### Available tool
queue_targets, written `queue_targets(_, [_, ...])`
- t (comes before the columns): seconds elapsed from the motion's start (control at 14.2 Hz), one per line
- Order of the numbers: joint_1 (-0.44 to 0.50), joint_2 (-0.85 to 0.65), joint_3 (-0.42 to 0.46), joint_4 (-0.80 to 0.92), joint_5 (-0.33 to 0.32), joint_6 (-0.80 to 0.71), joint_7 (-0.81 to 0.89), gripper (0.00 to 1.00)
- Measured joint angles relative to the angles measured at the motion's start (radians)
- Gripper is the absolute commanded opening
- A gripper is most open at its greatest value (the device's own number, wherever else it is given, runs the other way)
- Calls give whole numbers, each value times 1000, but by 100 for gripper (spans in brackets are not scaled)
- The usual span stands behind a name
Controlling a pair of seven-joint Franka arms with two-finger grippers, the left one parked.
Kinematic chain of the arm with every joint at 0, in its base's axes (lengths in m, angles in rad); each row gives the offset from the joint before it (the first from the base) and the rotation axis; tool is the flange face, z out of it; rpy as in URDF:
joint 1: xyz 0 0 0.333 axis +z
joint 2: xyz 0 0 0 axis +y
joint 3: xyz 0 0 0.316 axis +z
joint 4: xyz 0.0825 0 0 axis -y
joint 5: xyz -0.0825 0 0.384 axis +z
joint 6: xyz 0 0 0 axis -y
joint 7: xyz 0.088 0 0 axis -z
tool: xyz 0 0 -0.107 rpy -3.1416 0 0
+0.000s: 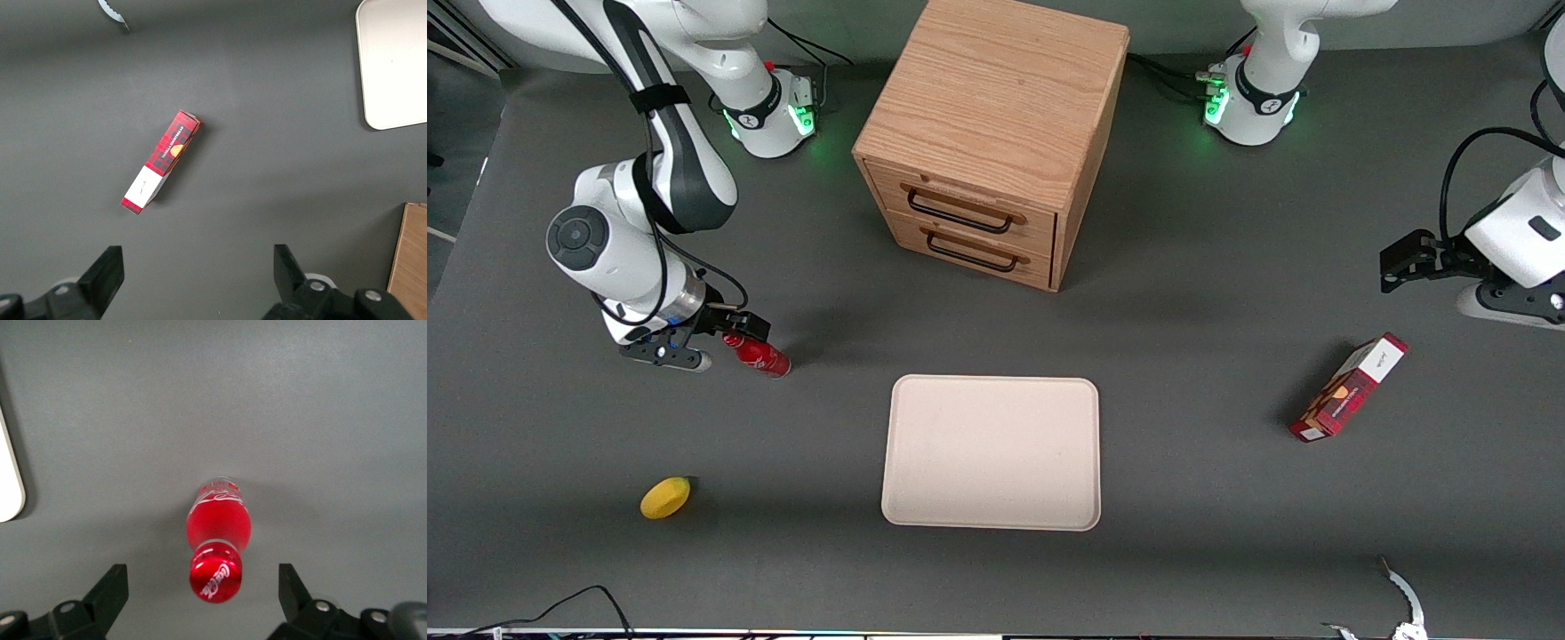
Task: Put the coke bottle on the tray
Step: 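Close the right gripper on the red bottle and lift it, then carry the red bottle to the cream tray and lower it onto the tray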
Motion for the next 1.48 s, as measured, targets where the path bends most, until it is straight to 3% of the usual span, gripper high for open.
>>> queue_targets(0.14, [-1,0,0,-9,-8,18,0,46])
queue_targets(0.21, [-1,0,0,-11,-17,24,0,31])
queue_targets(0.35, [-1,0,0,-12,-35,26,0,11])
queue_targets(0.49, [-1,0,0,-11,-49,28,0,0])
queue_targets(0.99, [0,-8,1,29,-60,5,0,0])
queue_targets(1.27, [1,-44,2,321,-59,-395,-6,0])
queue_targets(1.48, [7,-29,7,599,8,-667,-8,0])
